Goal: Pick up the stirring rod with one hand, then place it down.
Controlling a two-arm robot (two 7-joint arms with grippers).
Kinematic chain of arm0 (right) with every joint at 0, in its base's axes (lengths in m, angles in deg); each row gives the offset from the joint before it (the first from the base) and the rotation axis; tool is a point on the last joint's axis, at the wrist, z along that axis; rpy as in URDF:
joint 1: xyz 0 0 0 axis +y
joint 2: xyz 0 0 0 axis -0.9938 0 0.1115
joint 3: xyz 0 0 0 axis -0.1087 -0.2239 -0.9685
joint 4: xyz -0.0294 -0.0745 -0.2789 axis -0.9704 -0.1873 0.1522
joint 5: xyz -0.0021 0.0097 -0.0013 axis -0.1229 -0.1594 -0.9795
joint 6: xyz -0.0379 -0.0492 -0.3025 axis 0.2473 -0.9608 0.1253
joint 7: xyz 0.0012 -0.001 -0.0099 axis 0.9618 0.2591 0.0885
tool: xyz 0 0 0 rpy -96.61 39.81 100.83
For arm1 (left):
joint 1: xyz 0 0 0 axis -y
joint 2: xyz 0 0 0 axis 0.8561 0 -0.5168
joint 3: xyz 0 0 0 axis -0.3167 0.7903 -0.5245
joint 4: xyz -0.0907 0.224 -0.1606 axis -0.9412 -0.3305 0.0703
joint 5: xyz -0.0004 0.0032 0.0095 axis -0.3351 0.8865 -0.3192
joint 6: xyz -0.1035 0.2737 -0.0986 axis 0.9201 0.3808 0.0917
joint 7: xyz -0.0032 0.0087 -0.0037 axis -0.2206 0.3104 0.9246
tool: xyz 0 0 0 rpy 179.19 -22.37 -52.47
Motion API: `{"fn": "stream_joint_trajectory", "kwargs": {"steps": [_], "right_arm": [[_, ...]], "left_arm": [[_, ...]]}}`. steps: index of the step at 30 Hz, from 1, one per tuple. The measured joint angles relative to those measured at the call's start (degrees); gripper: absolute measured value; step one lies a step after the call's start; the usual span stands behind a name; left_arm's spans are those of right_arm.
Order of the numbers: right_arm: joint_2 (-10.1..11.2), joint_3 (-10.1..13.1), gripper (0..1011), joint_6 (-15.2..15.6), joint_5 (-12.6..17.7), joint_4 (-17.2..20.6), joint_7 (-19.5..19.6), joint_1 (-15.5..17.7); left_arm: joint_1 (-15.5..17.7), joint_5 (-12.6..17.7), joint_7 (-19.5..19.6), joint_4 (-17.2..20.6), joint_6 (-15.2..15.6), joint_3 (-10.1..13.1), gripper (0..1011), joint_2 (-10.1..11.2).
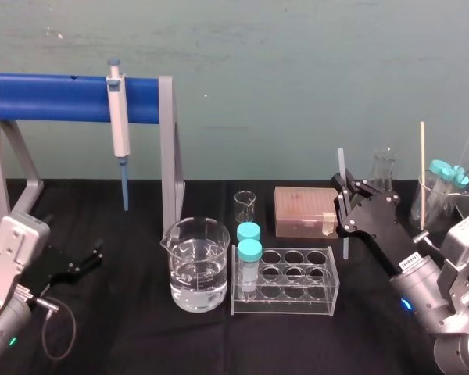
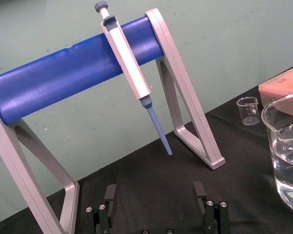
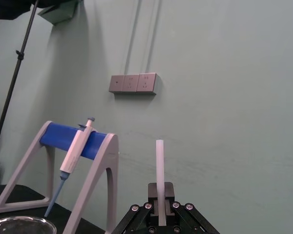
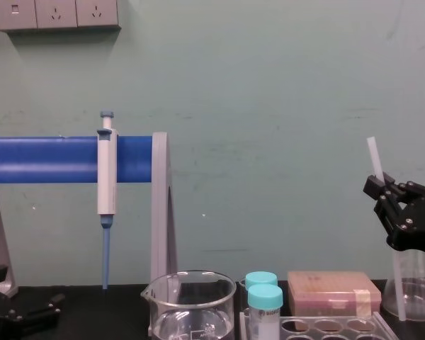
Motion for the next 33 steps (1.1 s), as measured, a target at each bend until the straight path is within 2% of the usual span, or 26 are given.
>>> {"fn": "stream_joint_trajectory", "kwargs": {"steps": [33], "right_arm": [[0.0,0.0,72,0.4,0.0,0.0,-0.1,0.0]], "left_arm": [[0.0,0.0,0.0,0.0,0.0,0.0,1000,0.0]]}}
